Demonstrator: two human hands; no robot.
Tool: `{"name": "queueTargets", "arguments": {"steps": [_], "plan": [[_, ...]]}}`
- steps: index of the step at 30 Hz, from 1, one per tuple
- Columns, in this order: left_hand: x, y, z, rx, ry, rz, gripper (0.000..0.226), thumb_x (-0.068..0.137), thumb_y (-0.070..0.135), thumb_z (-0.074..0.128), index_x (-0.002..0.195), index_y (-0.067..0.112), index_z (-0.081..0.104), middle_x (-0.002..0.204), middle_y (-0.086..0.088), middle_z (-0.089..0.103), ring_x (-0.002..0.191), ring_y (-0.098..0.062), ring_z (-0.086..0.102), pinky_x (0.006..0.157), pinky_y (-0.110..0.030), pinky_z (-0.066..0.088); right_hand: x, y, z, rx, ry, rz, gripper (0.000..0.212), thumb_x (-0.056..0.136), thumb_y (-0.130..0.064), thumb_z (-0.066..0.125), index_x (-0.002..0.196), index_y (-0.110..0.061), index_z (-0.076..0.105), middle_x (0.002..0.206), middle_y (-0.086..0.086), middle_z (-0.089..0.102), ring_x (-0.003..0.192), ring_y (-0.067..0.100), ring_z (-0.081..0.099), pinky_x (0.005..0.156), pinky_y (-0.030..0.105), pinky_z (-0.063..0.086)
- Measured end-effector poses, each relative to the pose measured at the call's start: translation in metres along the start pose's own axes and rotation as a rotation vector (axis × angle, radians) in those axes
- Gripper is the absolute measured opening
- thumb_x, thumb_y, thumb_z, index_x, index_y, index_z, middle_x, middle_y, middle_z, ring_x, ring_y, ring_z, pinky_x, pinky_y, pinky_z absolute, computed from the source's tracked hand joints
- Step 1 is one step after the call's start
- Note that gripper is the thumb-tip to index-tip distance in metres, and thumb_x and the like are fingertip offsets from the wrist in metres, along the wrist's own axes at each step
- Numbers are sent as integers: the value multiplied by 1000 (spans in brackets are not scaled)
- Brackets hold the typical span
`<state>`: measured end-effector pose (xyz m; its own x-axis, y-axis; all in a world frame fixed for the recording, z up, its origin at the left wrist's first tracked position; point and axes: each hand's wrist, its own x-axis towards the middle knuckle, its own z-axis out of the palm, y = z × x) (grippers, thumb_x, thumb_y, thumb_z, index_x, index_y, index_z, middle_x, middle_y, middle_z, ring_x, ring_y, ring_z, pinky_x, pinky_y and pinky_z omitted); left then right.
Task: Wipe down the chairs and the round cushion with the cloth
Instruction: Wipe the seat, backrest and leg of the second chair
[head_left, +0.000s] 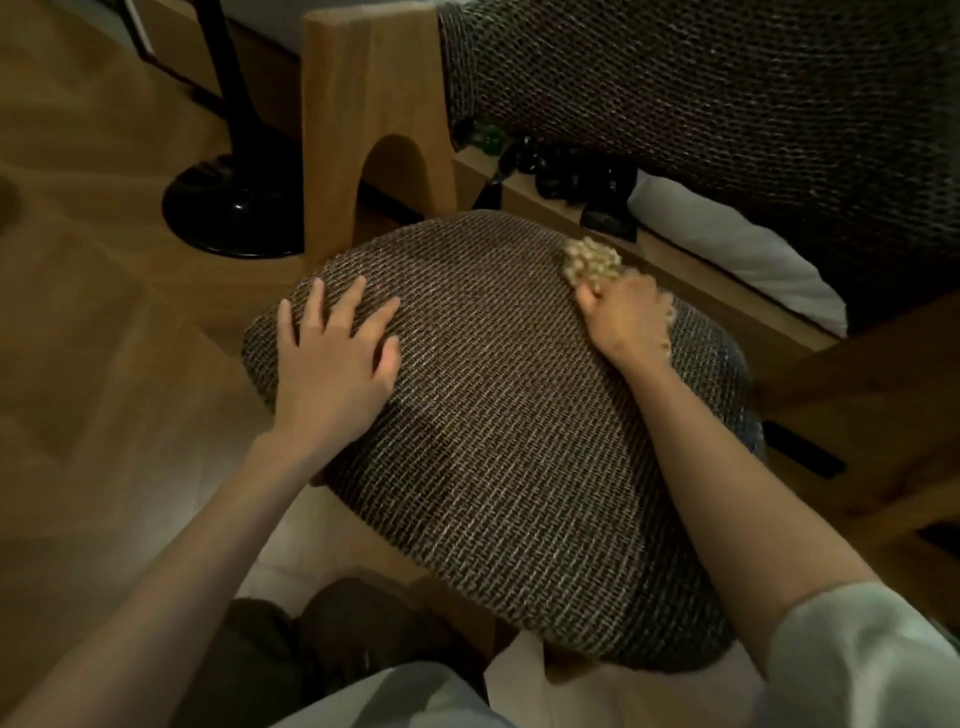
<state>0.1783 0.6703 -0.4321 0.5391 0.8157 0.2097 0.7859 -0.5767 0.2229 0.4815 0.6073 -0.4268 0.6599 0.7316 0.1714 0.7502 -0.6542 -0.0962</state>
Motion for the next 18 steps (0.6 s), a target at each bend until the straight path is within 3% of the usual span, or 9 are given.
{"name": "queueTargets", "arguments": {"steps": [2, 4, 7, 9, 11, 13, 15, 18], "plan": [[2, 8, 1, 15, -17, 24, 47, 98, 41, 34, 144, 33, 38, 156, -2, 26, 145, -33, 12, 115, -53, 0, 0, 20, -2, -43, 6, 193, 58, 97, -50, 32, 120, -4, 59, 123, 20, 51, 117, 37, 42, 101, 52, 27], [2, 14, 1, 15, -23, 58, 47, 98, 40, 35, 144, 31, 39, 156, -2, 28, 145, -33, 13, 115, -53, 0, -4, 22, -3, -51, 14, 228, 59, 97, -50, 31, 122, -3, 58, 124, 20, 50, 117, 37, 42, 100, 51, 28], [0, 15, -1, -34, 1, 79, 44, 98, 38, 37, 141, 30, 44, 153, -1, 33, 145, -29, 17, 117, -51, 1, -14, -1, -1, 89, 55, 36, 55, 100, -49, 28, 98, -7, 63, 107, 15, 56, 106, 34, 50, 92, 46, 33], [-2, 13, -3, -106, 25, 90, 41, 98, 34, 41, 137, 29, 49, 151, 1, 38, 144, -26, 21, 118, -47, 2, -26, -30, 1, 245, 6, -103, 52, 101, -49, 26, 75, -14, 54, 92, 8, 52, 94, 27, 52, 84, 38, 35], [-5, 10, -6, -166, 51, 93, 38, 98, 30, 44, 134, 28, 54, 148, 3, 42, 143, -21, 25, 119, -42, 4, -35, -64, 2, 333, -66, -248, 48, 102, -45, 28, 71, -16, 50, 90, 5, 51, 91, 24, 51, 87, 38, 40], [-7, 5, -10, -215, 66, 79, 36, 98, 26, 45, 132, 25, 56, 145, 4, 45, 141, -17, 28, 119, -38, 7, -43, -94, 3, 378, -112, -373, 38, 100, -46, 35, 95, -19, 61, 99, 6, 50, 98, 24, 47, 91, 44, 41], [-9, -1, -13, -244, 73, 67, 36, 98, 23, 45, 132, 23, 56, 144, 3, 46, 140, -16, 30, 119, -37, 10, -49, -111, 0, 414, -176, -474, 49, 97, -52, 38, 135, -23, 50, 114, 11, 45, 109, 27, 40, 96, 44, 36], [-12, -8, -16, -271, 62, 90, 35, 98, 22, 45, 132, 22, 56, 144, 4, 46, 140, -15, 31, 119, -37, 12, -48, -109, -9, 412, -155, -590, 50, 99, -47, 36, 141, -21, 44, 141, 12, 30, 124, 30, 25, 110, 48, 25]]}}
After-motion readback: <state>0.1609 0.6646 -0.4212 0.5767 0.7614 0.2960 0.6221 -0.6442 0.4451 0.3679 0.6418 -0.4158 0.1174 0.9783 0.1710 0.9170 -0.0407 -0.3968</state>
